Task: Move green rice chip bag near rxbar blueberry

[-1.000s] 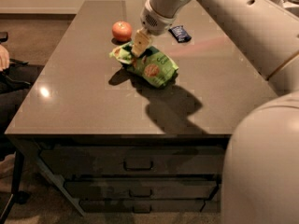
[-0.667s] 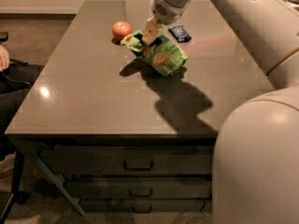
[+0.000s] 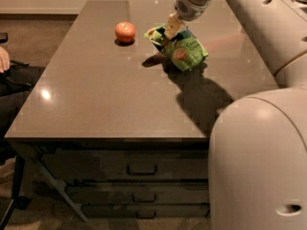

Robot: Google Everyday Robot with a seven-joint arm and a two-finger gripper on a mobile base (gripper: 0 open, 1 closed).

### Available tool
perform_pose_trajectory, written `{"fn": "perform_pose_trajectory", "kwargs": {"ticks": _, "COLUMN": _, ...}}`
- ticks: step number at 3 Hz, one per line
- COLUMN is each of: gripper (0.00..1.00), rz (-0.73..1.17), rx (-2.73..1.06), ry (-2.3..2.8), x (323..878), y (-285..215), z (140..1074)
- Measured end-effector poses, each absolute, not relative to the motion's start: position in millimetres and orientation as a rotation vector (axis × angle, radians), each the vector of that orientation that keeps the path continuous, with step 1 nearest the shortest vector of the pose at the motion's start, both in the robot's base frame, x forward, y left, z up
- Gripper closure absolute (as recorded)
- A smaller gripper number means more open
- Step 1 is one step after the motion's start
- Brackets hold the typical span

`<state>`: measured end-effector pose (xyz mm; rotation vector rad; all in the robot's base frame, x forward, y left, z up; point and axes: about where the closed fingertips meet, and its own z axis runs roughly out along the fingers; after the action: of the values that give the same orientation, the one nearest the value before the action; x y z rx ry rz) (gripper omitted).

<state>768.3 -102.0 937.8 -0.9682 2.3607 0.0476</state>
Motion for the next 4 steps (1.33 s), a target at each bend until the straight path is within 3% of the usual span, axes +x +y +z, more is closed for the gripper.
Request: {"fn": "perform_pose_trajectory", "kwargs": {"ticks": 4, "gripper": 0.97, "rz": -0.072, "rx": -0.718, "ry": 2.414, "x": 820.3, "y": -154.4, "z": 928.0}}
